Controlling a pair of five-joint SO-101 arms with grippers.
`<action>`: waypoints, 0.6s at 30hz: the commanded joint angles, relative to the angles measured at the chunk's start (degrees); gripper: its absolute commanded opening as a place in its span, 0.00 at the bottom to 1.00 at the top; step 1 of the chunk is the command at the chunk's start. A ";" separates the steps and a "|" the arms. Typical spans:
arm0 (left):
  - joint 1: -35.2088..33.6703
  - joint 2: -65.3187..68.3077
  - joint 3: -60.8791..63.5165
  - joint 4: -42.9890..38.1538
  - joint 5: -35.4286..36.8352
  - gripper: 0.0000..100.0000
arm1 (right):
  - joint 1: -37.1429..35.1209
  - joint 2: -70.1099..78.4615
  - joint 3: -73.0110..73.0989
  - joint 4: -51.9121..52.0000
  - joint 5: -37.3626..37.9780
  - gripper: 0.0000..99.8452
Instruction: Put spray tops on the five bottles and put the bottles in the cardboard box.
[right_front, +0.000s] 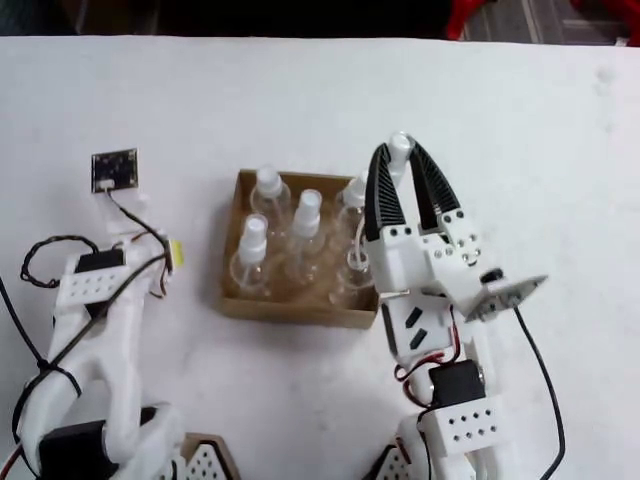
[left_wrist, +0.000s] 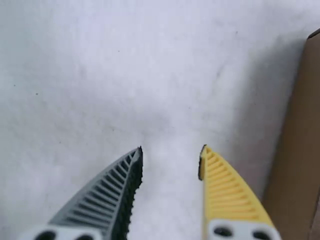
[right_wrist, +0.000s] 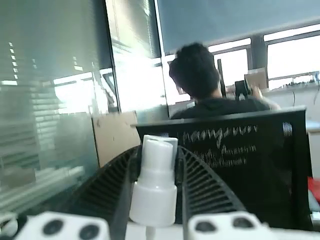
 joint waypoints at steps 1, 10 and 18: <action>0.66 -0.22 -0.70 -0.88 -0.53 0.18 | 1.89 -4.79 -2.46 -2.77 -0.09 0.02; 0.66 -0.22 -0.70 -0.97 -0.53 0.18 | 5.85 -25.19 -3.16 18.77 0.00 0.02; 0.48 -0.22 -0.53 -0.88 -0.53 0.18 | 9.71 -14.81 5.98 -5.41 -0.35 0.02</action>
